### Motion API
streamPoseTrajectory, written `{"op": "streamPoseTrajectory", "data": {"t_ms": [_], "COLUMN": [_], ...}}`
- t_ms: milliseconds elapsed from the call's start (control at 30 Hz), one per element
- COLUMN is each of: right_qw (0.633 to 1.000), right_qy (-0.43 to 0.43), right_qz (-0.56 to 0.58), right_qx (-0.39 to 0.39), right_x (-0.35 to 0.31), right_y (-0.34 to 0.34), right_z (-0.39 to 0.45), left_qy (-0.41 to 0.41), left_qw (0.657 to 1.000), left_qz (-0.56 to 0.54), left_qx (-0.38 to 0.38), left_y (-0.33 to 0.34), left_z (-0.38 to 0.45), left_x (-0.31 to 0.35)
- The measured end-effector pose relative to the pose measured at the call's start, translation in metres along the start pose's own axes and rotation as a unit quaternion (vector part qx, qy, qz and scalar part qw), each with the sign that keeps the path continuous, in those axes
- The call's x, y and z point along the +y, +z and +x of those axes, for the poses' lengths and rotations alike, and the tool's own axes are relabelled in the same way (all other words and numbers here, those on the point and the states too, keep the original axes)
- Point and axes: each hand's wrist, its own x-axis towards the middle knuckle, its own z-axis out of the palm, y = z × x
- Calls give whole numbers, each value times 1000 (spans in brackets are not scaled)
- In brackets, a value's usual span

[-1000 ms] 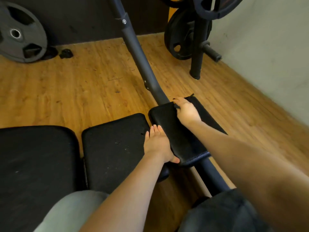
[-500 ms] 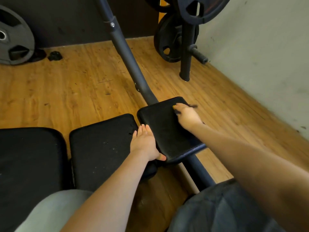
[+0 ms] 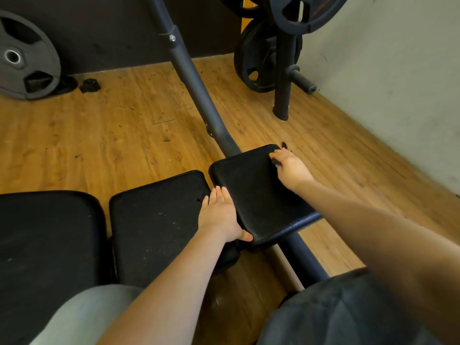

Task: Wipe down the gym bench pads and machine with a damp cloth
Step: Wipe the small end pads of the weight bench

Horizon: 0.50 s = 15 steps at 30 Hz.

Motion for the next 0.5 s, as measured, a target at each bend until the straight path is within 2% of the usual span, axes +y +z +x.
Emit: {"op": "streamPoseTrajectory", "data": {"t_ms": [67,133,267,367,433,500], "right_qw": [999,999,989,967,981,998], "right_qy": [35,16,-141,-244,-191,-55], "right_qz": [10,19,44,27,11,10], "right_qx": [11,-20,-31,-71,-39,11], "right_x": [-24,-55,-93,-60,-18,10], "right_y": [16,30,43,31,13,-2], "right_z": [24,32,-13,-51,-47,-35], "left_qy": [2,2,0,0,3,4], "left_qw": [1000,1000,1000,1000,1000,1000], "left_qz": [-2,-1,5,4,4,8], "left_qx": [1,1,1,-2,-5,-9], "left_y": [0,0,0,1,0,0], "left_z": [0,-1,1,1,1,0], "left_x": [0,0,1,1,0,0]}}
